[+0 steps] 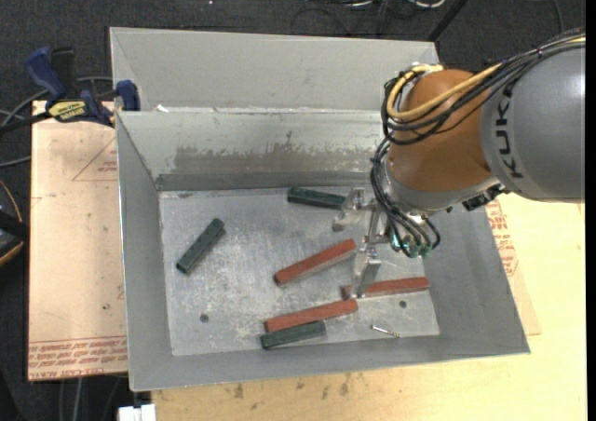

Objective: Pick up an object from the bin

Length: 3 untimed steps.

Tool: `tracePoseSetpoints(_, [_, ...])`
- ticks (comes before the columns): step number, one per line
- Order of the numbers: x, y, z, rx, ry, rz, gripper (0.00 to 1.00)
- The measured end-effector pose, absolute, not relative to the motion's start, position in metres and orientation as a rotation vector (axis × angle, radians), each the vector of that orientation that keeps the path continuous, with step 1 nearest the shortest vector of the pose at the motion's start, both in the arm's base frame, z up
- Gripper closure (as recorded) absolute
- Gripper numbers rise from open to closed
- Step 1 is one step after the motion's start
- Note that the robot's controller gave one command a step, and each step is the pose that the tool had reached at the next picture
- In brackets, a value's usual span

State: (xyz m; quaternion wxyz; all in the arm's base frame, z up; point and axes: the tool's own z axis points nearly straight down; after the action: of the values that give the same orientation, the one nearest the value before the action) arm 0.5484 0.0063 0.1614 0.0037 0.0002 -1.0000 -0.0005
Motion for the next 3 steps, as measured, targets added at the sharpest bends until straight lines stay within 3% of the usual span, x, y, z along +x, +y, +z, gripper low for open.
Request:
tracePoseSetpoints(1, [0.550,0.006,0.166,0.000,-3.142,-0.002,0.00])
tracePoseSetpoints(2, [0.602,-0.021,0.076,0.074,-3.160,-0.002,1.00])
tracePoseSetpoints(3, [0.602,-0.021,0.076,0.074,-3.160,-0.003,1.00])
